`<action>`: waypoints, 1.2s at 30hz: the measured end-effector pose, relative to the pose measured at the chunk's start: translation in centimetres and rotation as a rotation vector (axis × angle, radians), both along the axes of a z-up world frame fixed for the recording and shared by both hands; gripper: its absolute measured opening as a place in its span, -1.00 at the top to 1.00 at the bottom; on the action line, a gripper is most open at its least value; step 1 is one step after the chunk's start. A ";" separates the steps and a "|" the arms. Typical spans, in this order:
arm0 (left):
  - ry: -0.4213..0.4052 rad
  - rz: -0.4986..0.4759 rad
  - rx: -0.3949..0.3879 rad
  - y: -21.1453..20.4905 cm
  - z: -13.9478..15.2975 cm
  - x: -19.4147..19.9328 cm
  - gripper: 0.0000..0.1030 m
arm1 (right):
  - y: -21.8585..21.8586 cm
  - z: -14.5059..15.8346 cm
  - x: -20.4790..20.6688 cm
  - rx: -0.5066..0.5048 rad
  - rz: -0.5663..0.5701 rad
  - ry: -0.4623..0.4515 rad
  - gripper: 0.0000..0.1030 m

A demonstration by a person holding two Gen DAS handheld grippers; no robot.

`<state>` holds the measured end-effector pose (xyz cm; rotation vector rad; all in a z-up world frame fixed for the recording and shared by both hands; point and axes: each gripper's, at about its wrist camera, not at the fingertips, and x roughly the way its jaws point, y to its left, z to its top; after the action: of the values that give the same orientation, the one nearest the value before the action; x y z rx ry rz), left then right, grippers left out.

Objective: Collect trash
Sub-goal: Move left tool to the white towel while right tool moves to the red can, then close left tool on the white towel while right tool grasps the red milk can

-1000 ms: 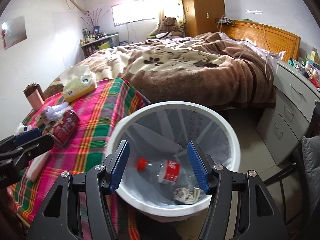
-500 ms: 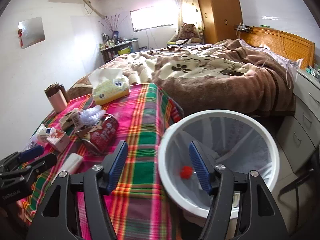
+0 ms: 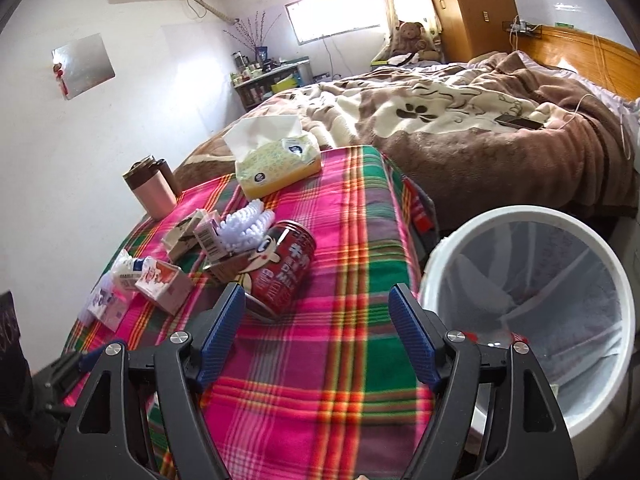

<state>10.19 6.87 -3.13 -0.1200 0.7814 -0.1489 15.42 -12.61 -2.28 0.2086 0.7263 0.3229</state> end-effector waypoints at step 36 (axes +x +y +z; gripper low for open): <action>0.127 0.018 0.040 0.6 -3.9 5.3 -0.07 | 6.3 -3.0 6.1 -0.136 0.019 0.164 -0.15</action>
<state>15.51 7.42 -7.07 -0.0995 0.9093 -0.1098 21.54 -6.28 -5.26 0.0995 0.9093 0.2753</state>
